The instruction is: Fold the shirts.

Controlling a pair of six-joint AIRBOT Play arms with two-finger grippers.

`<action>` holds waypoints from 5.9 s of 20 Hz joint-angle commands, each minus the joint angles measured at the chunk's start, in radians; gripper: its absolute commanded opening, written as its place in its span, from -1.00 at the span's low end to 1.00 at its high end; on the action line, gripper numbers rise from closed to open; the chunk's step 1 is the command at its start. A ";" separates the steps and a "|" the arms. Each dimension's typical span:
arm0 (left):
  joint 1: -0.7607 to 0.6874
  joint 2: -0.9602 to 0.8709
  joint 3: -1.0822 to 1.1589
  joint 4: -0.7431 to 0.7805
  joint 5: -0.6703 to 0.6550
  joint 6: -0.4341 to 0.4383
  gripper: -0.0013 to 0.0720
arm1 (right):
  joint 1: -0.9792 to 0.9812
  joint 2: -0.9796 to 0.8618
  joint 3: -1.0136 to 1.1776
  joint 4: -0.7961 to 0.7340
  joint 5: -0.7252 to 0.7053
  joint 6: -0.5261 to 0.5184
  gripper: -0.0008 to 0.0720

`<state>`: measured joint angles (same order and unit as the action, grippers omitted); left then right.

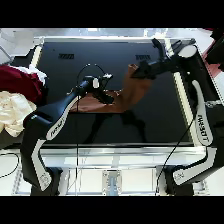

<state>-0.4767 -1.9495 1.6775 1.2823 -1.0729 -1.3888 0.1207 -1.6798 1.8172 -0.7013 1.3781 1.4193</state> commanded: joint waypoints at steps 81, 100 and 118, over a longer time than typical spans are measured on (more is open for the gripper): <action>0.496 0.609 0.001 -0.038 -0.223 0.006 -0.90 | -0.782 0.204 -0.029 -0.957 0.465 0.246 -0.93; 0.483 0.608 0.001 -0.081 -0.210 0.021 -0.90 | -0.657 0.474 -0.032 -0.178 0.152 0.122 0.48; 0.483 0.608 0.001 -0.162 -0.242 0.017 -0.90 | 0.162 0.215 -0.032 -0.577 -0.036 -0.026 0.37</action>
<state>0.0067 -1.3411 1.6787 1.1221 -1.3113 -1.3716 0.2535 -1.4479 1.7836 -1.2606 1.3460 1.3945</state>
